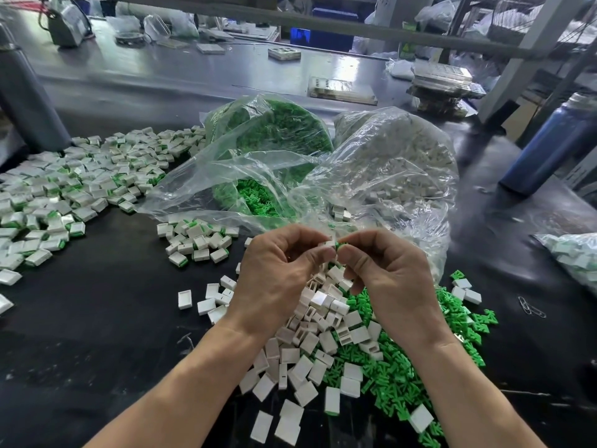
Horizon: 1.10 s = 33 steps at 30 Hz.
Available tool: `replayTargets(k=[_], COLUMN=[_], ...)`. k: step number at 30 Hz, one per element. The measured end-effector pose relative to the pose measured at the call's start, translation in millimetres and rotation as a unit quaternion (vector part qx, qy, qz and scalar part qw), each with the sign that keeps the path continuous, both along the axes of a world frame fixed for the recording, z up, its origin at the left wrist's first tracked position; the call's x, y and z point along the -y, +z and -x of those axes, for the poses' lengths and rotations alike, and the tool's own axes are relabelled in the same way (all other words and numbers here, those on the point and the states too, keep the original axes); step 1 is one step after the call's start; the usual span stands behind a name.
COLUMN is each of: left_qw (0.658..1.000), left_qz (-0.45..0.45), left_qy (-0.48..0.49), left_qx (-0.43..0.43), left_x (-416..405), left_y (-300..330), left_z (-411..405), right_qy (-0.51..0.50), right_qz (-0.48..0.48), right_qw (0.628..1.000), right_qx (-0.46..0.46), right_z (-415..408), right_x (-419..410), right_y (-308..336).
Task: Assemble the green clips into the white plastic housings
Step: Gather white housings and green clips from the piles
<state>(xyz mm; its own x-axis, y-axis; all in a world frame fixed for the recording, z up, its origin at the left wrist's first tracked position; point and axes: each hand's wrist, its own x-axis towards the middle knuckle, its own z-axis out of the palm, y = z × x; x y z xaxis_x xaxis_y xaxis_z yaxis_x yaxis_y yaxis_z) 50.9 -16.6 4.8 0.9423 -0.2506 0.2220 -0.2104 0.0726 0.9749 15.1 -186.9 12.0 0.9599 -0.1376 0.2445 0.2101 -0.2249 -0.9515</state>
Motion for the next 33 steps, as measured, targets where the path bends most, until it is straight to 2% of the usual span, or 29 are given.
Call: replayTargets(k=[11,21,33], left_qw=[0.996,0.994,0.999], left_qz=[-0.079,-0.096,-0.03], left_qy=[0.026,0.018,0.022], left_qx=[0.039,0.053,0.02], left_x=[-2.0,-6.3,-0.7], left_y=[-1.1,-1.2,5.8], left_z=[1.3,-1.3,1.4], right_qy=[0.008,0.015,0.016], right_qz=[0.045,0.032,-0.087], right_qw=[0.999,0.999,0.996], right_qx=[-0.004,-0.01,-0.025], right_z=[1.4,2.9,3.3], right_x=[2.5,-1.1,-5.8], right_y=[2.1,5.2,5.0])
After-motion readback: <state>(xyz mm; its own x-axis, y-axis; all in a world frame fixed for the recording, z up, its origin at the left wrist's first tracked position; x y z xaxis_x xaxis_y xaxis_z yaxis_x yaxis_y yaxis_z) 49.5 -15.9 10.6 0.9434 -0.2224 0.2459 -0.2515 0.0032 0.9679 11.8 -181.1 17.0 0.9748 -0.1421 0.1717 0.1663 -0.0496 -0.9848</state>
